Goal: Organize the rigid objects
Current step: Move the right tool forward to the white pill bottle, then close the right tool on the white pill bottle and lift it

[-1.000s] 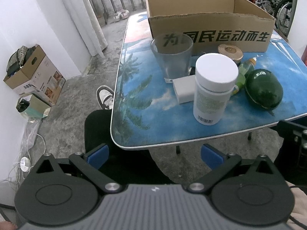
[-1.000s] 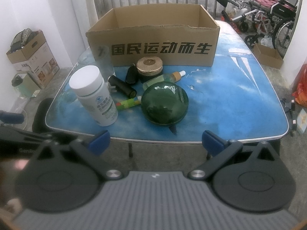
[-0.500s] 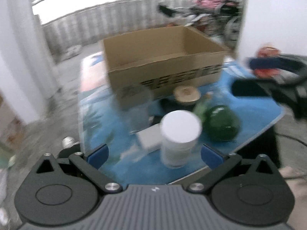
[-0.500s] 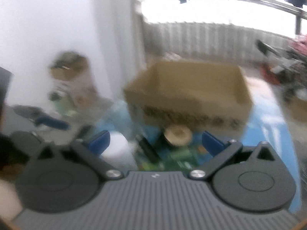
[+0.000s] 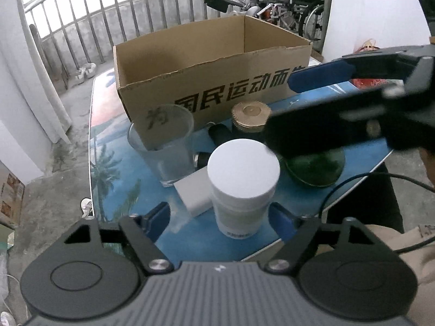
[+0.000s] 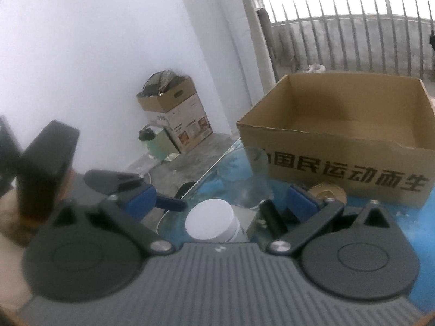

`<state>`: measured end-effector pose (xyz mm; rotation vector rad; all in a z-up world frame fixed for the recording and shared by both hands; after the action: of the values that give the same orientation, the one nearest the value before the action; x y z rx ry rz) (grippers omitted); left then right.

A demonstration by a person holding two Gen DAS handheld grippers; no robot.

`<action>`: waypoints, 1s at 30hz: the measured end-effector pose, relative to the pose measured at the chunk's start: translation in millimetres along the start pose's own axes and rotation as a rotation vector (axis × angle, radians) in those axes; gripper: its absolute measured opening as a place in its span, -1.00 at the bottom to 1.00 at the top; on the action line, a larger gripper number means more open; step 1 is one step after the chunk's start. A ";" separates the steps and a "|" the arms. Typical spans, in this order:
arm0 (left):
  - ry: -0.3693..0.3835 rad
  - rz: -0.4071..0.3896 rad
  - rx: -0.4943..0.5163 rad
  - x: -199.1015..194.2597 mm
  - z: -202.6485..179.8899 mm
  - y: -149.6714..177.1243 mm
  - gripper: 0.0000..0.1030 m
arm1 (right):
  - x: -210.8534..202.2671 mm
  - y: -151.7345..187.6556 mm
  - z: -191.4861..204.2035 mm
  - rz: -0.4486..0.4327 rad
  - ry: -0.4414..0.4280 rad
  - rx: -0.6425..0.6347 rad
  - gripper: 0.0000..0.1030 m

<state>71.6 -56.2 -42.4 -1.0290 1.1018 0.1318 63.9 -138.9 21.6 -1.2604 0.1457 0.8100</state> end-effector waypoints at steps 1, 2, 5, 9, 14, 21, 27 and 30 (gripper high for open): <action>-0.003 -0.001 0.011 1.0 -0.7 0.1 0.52 | 3.4 1.5 1.0 0.009 -0.004 -0.012 0.98; -0.004 -0.001 0.025 1.1 0.5 1.5 0.47 | 5.0 1.7 1.4 0.016 -0.008 -0.023 0.98; -0.009 -0.011 0.076 1.7 -5.8 1.5 0.40 | 11.0 2.6 9.5 0.036 -0.022 -0.060 0.96; 0.001 -0.018 0.118 1.9 -11.1 2.9 0.31 | 16.8 7.8 17.4 0.068 -0.039 -0.082 0.82; 0.023 -0.024 0.141 5.7 -13.1 4.2 0.12 | 22.1 11.3 17.7 0.095 -0.041 -0.070 0.44; 0.052 -0.033 0.131 8.5 -15.5 3.5 0.01 | 24.9 13.4 20.6 0.115 -0.045 -0.072 0.06; 0.054 -0.046 0.136 8.7 -17.3 3.6 0.01 | 23.9 12.8 15.1 0.112 -0.022 -0.067 -0.10; 0.059 -0.051 0.138 9.4 -17.5 2.5 0.02 | 24.5 12.1 14.6 0.113 -0.011 -0.075 -0.01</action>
<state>63.2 -71.3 -52.4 -0.9413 1.1214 -0.0159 69.4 -113.8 4.3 -1.3269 0.1803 0.9265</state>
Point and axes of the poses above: each gripper's, at about its wrist camera, not at the fingertips, and x roughly the way its jaws point, z to its left, y to its underside, the point moved 7 cm from there along x, roughly the way its jaws point, and after that the axes turned 2 degrees about -z, right-handed, at the moved point
